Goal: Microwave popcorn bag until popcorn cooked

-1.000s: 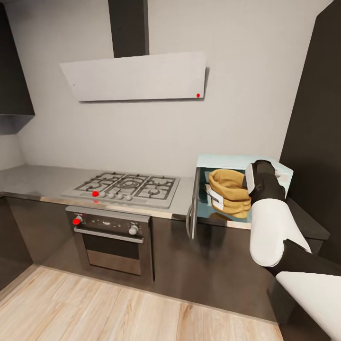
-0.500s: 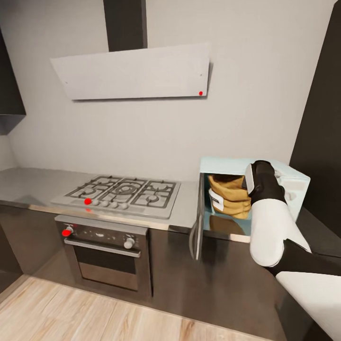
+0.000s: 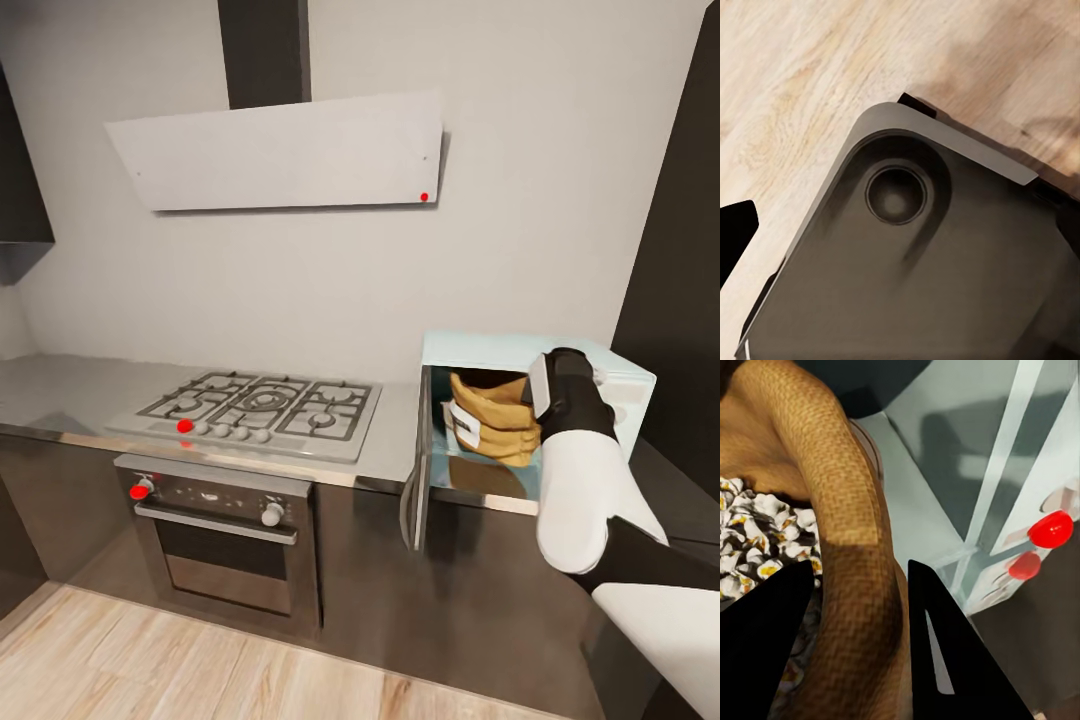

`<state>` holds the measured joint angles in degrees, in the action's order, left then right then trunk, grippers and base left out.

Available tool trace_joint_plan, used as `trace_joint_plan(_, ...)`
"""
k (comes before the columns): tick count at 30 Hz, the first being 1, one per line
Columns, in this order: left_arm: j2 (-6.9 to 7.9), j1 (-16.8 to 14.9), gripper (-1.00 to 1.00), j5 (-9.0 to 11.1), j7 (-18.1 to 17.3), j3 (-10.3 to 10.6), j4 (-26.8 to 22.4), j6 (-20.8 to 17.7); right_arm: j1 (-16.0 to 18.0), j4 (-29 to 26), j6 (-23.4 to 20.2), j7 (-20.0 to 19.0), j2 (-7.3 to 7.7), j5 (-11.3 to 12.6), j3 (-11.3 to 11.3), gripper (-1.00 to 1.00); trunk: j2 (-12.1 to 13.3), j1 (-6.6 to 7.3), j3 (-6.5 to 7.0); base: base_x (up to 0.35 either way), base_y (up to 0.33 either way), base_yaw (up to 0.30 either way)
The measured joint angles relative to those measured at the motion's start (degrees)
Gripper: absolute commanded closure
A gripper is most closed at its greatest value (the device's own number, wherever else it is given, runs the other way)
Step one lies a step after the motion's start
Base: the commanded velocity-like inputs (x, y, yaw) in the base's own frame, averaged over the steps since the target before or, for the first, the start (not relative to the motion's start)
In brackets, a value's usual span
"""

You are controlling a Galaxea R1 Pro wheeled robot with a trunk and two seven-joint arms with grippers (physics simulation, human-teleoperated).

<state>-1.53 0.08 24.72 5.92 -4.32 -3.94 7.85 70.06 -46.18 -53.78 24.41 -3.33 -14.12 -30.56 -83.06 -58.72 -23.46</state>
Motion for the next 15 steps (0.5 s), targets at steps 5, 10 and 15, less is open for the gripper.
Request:
trace_joint_plan(5,-0.02,0.0,-1.0,0.2,0.0,-0.1,0.0,0.0,-0.1,-0.2,0.0,0.0,0.04,0.0,0.0,1.0,0.0,0.0,0.0,0.0,0.0,0.0)
trace_joint_plan(10,0.02,0.0,-1.0,-0.1,0.0,0.0,0.0,0.0,-0.1,-0.8,-0.4,-0.1,0.04,-1.1,0.0,1.0,0.0,0.03,0.0,0.204,0.0,0.0)
trace_joint_plan(15,-0.01,0.0,-1.0,-0.1,0.0,0.0,0.0,0.0,-0.1,-1.1,-0.7,-0.2,0.04,-2.2,0.0,1.0,0.0,0.03,0.0,0.319,0.0,0.0)
